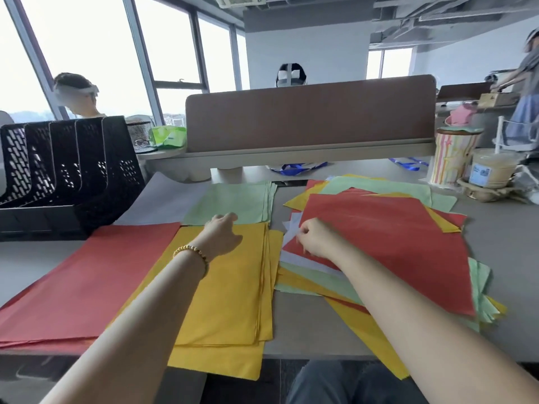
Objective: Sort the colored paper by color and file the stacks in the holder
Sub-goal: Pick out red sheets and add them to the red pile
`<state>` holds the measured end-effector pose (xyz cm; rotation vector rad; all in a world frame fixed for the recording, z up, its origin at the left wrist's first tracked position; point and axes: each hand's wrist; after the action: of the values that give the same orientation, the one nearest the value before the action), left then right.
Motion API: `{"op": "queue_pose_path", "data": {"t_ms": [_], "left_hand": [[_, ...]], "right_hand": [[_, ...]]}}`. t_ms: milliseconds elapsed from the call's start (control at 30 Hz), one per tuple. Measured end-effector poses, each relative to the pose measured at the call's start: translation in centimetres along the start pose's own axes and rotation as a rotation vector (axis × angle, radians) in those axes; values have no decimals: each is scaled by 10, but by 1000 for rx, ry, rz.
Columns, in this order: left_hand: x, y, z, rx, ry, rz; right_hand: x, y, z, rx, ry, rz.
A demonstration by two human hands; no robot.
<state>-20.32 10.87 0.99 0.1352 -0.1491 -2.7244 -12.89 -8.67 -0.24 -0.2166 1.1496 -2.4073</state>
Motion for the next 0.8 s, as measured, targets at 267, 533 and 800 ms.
{"op": "queue_pose_path", "data": {"t_ms": [267,533,800], "left_hand": [[-33,98,-39,97,-36,-186],[-55,123,-49,-28,10,-132],[-64,126,-49,-37,-128,-98]], "right_hand": [[18,42,42,388,-348,-147],[-1,53,55,434,-229,17],[-21,68,46,406,-62,94]]}}
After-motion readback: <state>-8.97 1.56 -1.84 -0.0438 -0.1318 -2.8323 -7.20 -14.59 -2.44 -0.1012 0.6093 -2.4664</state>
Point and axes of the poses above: each hand's wrist, its own x-axis away from the middle knuckle, its own z-axis out of the back of the hand, y = z × x, and after that the axes turned 14 degrees about -x, right-handed
